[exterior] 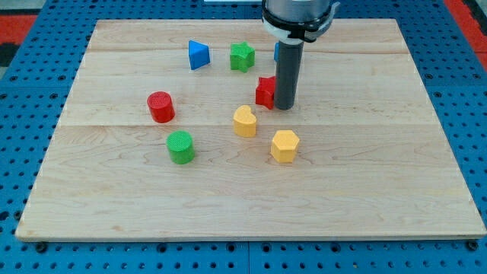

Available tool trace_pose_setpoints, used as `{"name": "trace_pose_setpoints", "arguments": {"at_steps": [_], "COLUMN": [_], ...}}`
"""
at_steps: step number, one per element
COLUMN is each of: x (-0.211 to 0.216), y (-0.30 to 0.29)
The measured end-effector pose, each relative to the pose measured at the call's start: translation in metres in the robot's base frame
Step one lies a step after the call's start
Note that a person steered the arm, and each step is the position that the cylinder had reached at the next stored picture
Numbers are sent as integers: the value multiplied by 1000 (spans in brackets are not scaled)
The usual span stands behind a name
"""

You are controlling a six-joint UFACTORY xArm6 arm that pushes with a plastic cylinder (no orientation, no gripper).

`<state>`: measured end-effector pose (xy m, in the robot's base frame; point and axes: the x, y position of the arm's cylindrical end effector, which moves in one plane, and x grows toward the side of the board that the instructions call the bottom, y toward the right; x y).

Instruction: Move the blue cube towards the top right of the red star

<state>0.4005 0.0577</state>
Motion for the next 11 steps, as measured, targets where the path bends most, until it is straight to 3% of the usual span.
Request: {"name": "trace_pose_setpoints", "arguments": {"at_steps": [2,3,4,5,7,8,9,11], "x": [-13,-50,-139,-167,-125,-120,-87,59], "y": [26,137,109,41,20,29,73,76]}}
